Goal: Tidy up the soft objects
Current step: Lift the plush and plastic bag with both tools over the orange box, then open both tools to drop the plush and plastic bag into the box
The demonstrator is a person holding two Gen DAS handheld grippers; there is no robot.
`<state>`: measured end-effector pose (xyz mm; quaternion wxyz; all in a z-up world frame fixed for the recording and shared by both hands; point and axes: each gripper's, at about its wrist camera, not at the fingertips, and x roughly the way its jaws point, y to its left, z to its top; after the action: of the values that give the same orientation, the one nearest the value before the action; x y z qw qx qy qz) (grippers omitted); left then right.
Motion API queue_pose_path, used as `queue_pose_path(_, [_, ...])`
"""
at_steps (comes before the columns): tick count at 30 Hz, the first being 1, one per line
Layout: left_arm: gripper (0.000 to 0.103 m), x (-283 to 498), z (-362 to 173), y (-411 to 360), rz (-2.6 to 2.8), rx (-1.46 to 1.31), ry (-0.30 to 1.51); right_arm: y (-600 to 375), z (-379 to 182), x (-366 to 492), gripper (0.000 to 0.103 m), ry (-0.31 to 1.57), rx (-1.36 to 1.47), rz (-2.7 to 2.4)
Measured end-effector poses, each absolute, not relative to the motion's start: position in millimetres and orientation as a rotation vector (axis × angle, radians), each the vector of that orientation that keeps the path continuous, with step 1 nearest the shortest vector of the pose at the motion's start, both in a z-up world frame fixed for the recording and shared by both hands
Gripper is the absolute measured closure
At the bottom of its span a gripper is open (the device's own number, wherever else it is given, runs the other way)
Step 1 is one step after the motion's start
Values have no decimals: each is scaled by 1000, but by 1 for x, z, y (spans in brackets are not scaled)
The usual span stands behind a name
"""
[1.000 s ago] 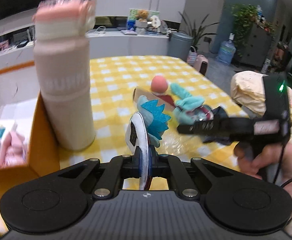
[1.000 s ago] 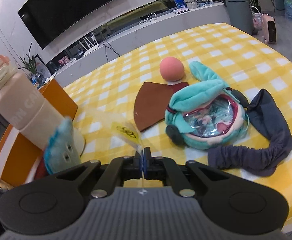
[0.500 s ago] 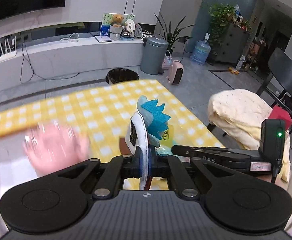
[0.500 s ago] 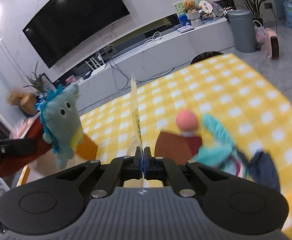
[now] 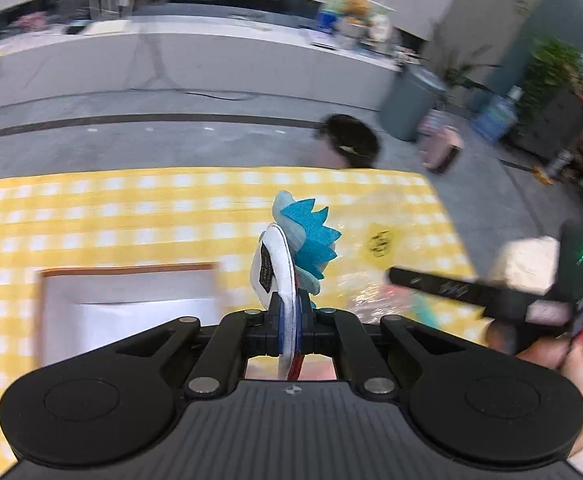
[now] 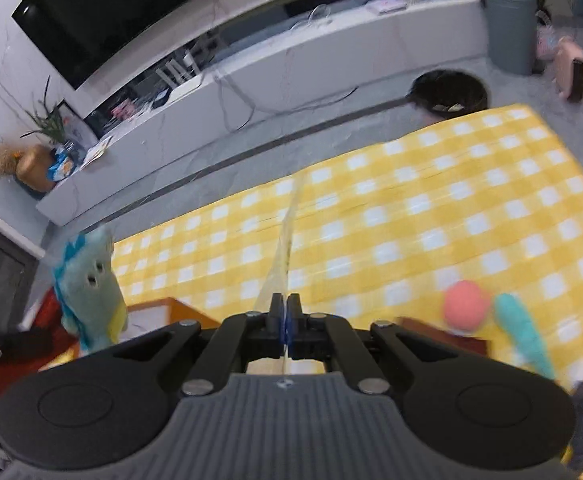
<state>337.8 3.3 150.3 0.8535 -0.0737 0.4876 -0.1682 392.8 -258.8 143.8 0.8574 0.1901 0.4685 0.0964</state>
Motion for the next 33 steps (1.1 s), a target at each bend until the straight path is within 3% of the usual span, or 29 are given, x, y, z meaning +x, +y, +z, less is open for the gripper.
queue_pose_path(11, [97,300,100,120,-155,-152,1018,-110,200,367,103,963,146,495])
queue_pose_path(18, [97,284,71,129,-174,-102,955,-33,162,333,103,1044,-181,519])
queue_pose_path(27, [96,287,42,125,-66,11,874,-16,135,333,103,1080,-291,510])
queue_pose_path(31, [92,290,27,125,-52,6,877,1,125,344,103,1081,-330,493])
queue_pose_path(33, [80,291,19,128,-39,-4,877,4,119,347,103,1091,-329,497])
